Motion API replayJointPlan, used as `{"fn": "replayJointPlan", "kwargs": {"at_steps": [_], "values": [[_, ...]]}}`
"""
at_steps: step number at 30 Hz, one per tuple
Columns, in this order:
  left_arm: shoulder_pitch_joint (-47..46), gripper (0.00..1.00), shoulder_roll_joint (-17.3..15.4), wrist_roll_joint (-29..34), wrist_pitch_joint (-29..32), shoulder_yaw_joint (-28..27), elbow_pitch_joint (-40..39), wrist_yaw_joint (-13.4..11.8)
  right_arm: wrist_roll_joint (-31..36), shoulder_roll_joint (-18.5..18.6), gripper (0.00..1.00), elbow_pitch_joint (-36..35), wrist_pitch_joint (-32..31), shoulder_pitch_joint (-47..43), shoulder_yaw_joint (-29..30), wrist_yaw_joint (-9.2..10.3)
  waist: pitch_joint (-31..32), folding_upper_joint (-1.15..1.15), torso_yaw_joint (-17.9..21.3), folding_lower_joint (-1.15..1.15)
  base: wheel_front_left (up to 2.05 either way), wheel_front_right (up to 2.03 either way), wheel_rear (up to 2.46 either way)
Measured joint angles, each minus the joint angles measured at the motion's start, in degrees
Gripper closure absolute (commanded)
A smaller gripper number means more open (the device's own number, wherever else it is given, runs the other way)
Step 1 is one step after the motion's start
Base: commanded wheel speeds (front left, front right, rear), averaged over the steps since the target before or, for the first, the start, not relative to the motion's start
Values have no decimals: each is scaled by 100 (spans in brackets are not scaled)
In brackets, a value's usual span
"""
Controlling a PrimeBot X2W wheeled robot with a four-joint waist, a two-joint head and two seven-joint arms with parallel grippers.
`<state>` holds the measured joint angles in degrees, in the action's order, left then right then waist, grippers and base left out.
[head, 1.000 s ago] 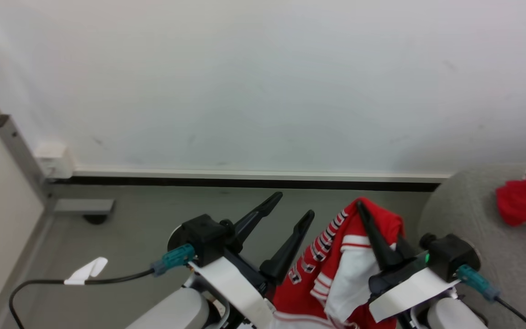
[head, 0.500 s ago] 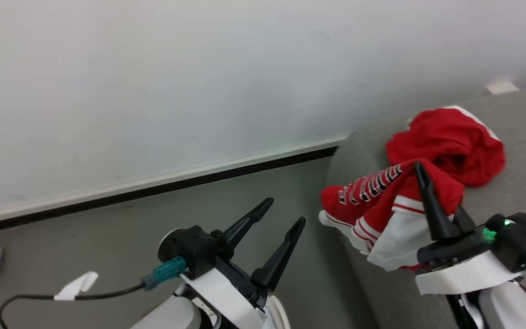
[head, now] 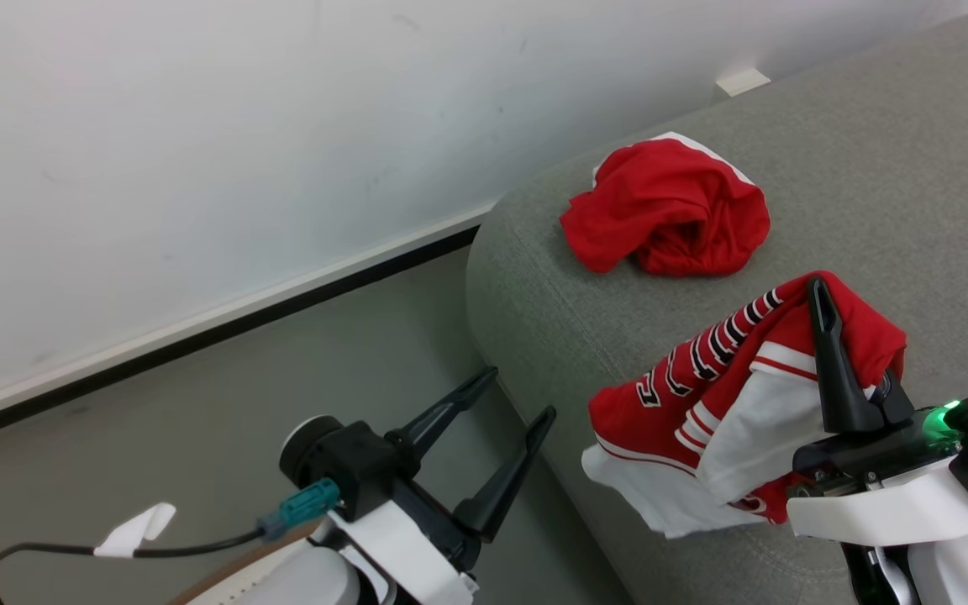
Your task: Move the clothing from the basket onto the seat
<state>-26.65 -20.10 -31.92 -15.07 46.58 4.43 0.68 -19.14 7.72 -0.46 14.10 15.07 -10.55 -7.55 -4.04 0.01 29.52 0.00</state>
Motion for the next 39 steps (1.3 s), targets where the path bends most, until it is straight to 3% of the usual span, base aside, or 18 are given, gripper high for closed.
{"fn": "replayJointPlan", "kwargs": {"at_steps": [7, 15, 24, 30, 34, 36, 39], "values": [[-51, 0, -81, 18, 64, 31, -19, 38, 96, -119, 100, -137, -89, 46, 248, 0, -238, 0, 53, 0, 0, 0, 0], [-157, 0, -350, 38, 265, 36, -246, 93, -196, 43, 100, -133, -673, 1029, 849, 0, -634, 0, -206, 0, 0, 0, 0], [-273, 0, -888, 73, 402, -105, -652, 190, -212, 828, 100, 99, -1300, 2348, 1919, 0, -1430, 0, -617, 1, 0, 0, 0], [-398, 0, -1329, 97, 435, -322, -947, 250, 29, 1646, 100, 474, -1719, 3132, 2973, 0, -2211, 0, -1053, 1, 0, 0, 0], [-463, 0, -1457, 96, 405, -382, -1028, 292, 327, 1725, 100, 968, -1912, 3229, 3086, 0, -2552, 0, -1228, 1, 0, 0, 0], [-510, 0, -1512, 56, 390, -391, -1084, 360, 628, 1857, 95, 1298, -2128, 3244, 2913, -3, -2763, 0, -1340, 1, 0, 0, 0], [-589, 0, -1562, 57, 348, -426, -1110, 392, 907, 1846, 98, 1867, -2385, 3277, 2920, -2, -3043, 0, -1517, 2, 0, 0, 0]]}}
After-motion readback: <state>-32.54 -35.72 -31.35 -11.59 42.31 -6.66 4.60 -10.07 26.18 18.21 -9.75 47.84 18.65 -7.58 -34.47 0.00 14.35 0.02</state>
